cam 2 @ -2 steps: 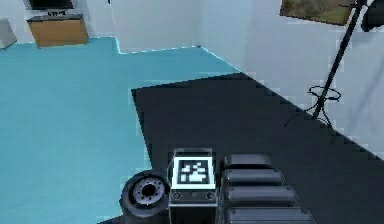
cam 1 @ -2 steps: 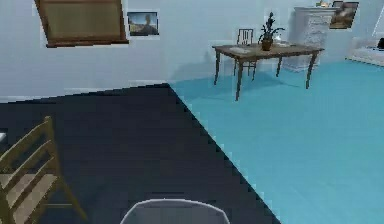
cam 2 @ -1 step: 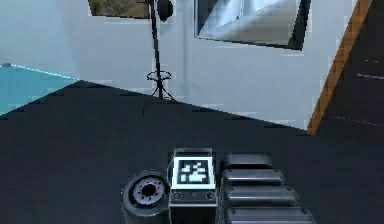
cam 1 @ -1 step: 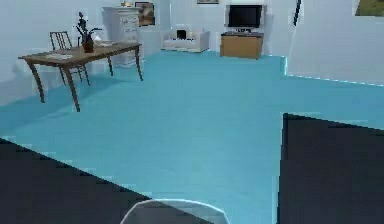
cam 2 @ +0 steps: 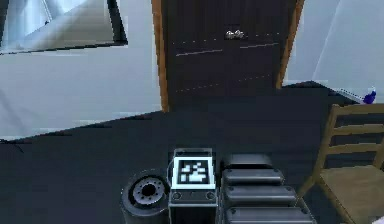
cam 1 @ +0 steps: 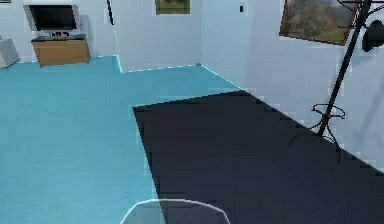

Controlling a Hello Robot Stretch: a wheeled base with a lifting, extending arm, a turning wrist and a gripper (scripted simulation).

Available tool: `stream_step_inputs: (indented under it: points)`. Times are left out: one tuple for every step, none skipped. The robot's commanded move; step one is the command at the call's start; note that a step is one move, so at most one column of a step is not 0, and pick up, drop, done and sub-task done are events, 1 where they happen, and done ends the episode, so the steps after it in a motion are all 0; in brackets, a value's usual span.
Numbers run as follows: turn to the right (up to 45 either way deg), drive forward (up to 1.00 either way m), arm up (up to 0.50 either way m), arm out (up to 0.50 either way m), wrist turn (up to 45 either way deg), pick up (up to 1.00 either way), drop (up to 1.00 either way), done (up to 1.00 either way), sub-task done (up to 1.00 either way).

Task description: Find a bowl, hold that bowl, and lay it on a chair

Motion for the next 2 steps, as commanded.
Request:
stream_step_inputs:
  points:
    - [30.0, 0.0, 0.0, 0.0, 0.0, 0.0, 0.0, 0.0, 0.0]
    - [-45.0, 0.0, 0.0, 0.0, 0.0, 0.0, 0.0, 0.0, 0.0]
